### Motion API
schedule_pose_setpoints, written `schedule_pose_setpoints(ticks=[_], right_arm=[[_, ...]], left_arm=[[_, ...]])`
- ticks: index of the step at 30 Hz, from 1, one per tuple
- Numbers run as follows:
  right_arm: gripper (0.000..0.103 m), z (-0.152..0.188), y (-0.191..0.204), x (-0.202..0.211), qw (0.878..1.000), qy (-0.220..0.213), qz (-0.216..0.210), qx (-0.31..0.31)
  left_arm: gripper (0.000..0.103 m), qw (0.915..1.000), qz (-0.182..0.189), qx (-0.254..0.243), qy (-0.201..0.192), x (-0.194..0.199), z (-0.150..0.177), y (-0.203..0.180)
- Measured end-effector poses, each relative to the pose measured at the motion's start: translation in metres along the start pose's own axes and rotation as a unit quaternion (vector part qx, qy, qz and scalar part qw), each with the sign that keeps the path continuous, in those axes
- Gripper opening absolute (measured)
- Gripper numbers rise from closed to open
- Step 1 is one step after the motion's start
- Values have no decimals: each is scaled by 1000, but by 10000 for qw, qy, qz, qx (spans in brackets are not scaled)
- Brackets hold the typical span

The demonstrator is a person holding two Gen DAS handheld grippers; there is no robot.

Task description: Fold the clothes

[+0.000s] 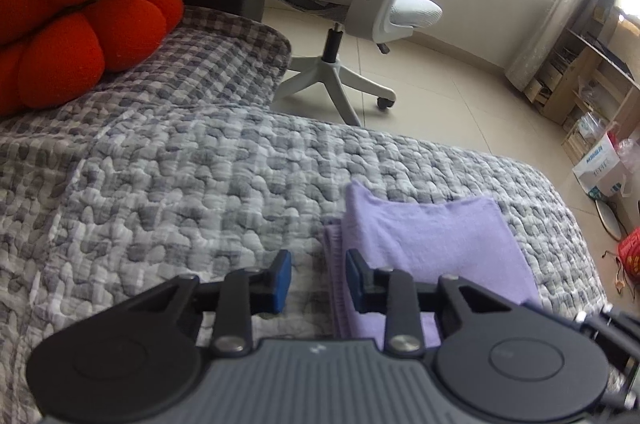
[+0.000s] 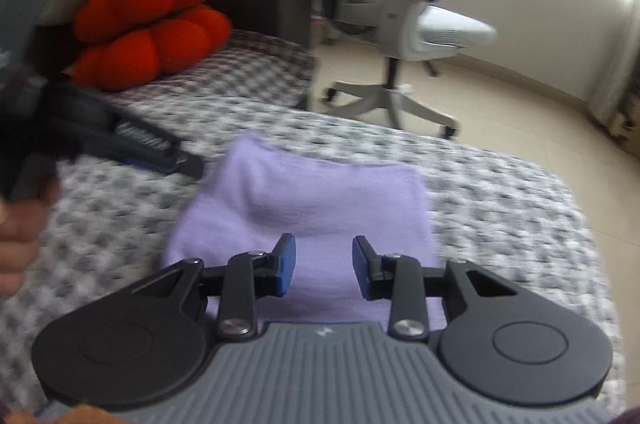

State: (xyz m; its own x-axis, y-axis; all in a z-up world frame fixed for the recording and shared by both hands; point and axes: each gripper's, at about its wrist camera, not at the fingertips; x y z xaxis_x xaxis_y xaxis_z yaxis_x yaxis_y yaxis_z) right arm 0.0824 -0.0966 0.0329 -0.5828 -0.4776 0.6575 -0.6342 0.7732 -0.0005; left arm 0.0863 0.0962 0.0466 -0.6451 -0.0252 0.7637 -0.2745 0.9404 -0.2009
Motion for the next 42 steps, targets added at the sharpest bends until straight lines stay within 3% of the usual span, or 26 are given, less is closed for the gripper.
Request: schedule_pose_setpoints(ticks=[6, 8, 10, 15, 18, 19, 23, 24, 29, 31, 36, 42], right_arm=[[37, 4, 48, -4, 9953, -171, -460, 837], [47, 5, 61, -10, 9935, -167, -490, 1013], [53, 7, 71, -16, 9915, -148, -443, 1216], [54, 10, 82, -40, 9886, 154, 93, 1493], [54, 15, 84, -44, 9867, 34, 181, 1614], [52, 16, 85, -44, 9859, 12, 210, 1663], [24, 14, 85, -43, 9851, 46, 295, 1691], [22, 11, 81, -40, 9876, 22, 269, 1547], [19, 1, 60, -26, 9932, -233, 77, 1139], [19, 0, 56, -24, 9934, -279, 56, 1115], [19, -4, 51, -21, 9954, -321, -12, 907], [19, -2, 54, -18, 9936, -408, -23, 1052]], left_arm=[[30, 9995, 50, 284, 139, -4, -6, 19], [30, 9990, 104, 368, 211, -5, -6, 23], [30, 9984, 159, 453, 283, -7, -6, 27], [30, 9970, 271, 601, 402, -10, -7, 35], [30, 9962, 351, 652, 461, -11, -7, 37], [30, 9957, 393, 679, 483, -11, -7, 37], [30, 9952, 453, 678, 545, -13, -8, 38], [30, 9949, 487, 671, 567, -14, -7, 38], [32, 9840, 1062, 1233, 724, -20, -4, 48], [42, 9777, 1293, 1459, 786, -22, -3, 52], [48, 9594, 1799, 1983, 887, -28, 1, 59], [52, 9491, 2250, 1996, 932, -32, 7, 42]])
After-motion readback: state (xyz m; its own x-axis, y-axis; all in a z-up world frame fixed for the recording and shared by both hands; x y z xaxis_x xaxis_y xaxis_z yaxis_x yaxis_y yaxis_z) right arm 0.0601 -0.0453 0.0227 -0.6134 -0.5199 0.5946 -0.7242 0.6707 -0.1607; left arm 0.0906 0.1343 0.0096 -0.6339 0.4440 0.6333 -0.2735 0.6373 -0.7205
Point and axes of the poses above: each gripper's, at about its wrist camera, not at the fingertips, and x roughly against the way its jaws point, y to its left, z to its underside, and after that the axes turned 3 degrees about y, right-handed
